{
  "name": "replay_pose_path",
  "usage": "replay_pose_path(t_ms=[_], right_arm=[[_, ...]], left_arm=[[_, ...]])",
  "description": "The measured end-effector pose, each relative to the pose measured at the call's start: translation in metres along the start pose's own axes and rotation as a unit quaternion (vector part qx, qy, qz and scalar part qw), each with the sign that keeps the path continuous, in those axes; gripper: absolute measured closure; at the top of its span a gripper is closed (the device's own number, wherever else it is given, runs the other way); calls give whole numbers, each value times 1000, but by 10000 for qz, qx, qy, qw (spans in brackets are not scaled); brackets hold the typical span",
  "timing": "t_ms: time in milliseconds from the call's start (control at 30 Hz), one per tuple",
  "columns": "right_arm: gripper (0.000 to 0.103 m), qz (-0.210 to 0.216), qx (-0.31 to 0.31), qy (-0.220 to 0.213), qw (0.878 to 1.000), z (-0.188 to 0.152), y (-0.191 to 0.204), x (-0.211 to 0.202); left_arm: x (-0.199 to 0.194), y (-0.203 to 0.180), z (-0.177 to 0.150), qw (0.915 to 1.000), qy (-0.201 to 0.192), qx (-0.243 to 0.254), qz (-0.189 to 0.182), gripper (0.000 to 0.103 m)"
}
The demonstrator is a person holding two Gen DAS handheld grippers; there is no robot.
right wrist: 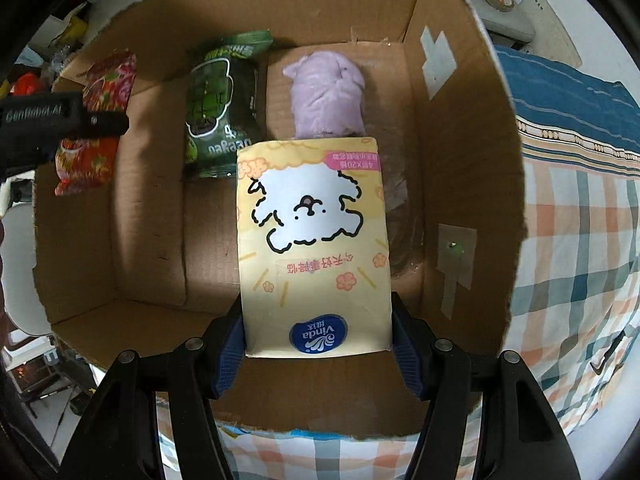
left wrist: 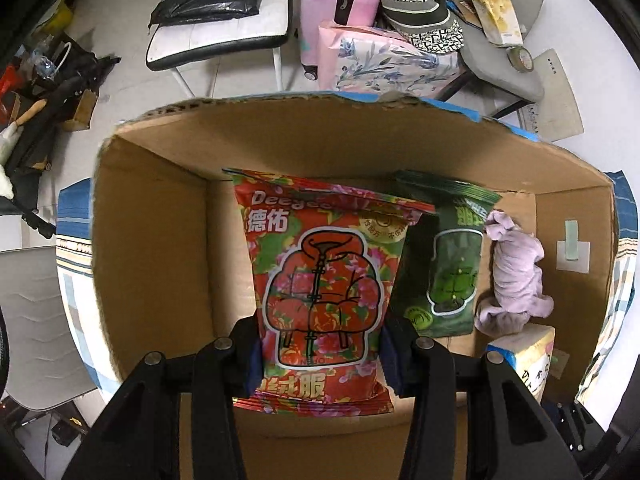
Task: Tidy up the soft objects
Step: 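Lower both held packs into the box and open both tools, then grasp the orange snack bag with the left tool while the right grasps the blue milk tube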
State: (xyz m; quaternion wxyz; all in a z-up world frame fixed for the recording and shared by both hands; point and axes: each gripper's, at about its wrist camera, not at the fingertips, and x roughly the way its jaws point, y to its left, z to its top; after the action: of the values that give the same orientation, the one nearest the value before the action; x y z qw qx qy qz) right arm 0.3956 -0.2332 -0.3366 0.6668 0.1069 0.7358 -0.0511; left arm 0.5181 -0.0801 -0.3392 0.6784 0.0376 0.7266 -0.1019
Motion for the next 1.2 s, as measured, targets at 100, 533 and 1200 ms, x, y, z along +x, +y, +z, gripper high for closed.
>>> replay_pose_path(t_ms=[100,533,1200], right_arm=[[36,-44,-20,26,10000,4,5,5],[36,-98,-248,279,9993,1,14,27],[0,-93,-204,-304,9993,-17,8,-37]], left_arm=[[5,0,5,10000,1,10,-7,60],[13,-1,14,9998,163,-65,57,53],[-86,0,-80,9947,-1020,-86,91,4]])
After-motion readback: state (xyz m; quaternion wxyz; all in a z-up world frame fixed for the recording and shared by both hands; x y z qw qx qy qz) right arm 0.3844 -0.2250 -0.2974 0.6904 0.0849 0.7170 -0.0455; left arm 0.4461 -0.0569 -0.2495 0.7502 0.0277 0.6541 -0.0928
